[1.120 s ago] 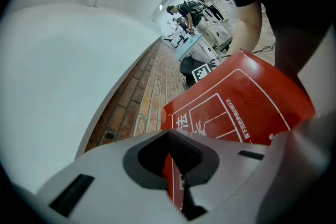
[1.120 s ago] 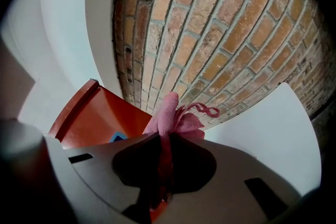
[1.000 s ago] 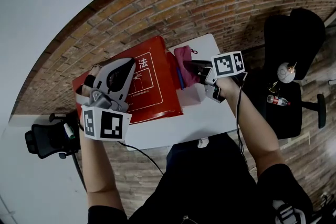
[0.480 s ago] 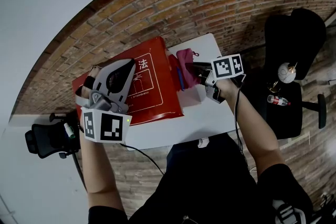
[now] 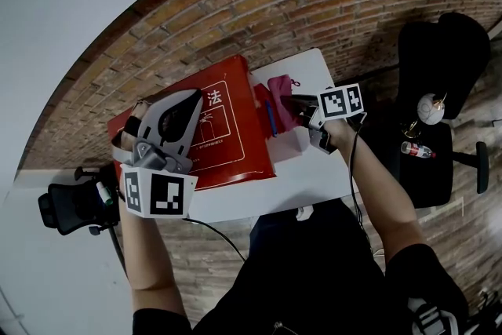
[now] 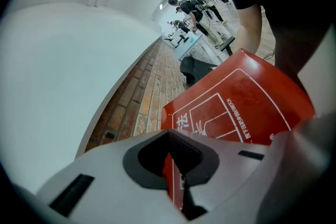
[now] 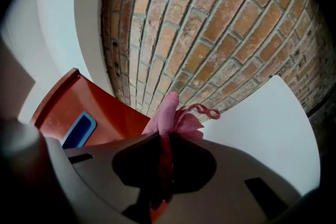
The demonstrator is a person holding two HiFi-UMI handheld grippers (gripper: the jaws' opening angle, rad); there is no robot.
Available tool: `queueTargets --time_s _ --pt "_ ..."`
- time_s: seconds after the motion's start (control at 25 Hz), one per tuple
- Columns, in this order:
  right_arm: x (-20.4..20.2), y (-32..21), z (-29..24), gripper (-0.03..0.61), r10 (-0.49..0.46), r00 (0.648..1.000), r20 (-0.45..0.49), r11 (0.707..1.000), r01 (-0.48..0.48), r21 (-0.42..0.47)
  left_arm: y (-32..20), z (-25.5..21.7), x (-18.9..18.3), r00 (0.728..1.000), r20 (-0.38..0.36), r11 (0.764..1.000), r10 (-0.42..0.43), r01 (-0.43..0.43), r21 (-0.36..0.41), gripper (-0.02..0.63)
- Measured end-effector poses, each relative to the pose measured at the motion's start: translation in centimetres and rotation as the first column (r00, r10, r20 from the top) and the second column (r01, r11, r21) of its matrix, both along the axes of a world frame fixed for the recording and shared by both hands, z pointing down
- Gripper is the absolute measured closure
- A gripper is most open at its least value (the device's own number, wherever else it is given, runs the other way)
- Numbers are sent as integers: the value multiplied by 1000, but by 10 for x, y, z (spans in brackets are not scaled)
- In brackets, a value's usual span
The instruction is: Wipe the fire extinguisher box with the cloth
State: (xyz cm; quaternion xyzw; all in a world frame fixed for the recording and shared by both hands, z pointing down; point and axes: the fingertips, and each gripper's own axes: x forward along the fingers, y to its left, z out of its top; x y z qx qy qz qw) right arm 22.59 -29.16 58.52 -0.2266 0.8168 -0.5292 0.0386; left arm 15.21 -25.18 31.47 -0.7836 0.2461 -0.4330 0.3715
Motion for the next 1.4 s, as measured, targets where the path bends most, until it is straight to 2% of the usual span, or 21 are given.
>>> queueTargets --time_s 1.4 --pt "0 0 100 514 16 998 -66 994 -22 -103 -2 1 1 1000 -1 1000 -13 13 3 588"
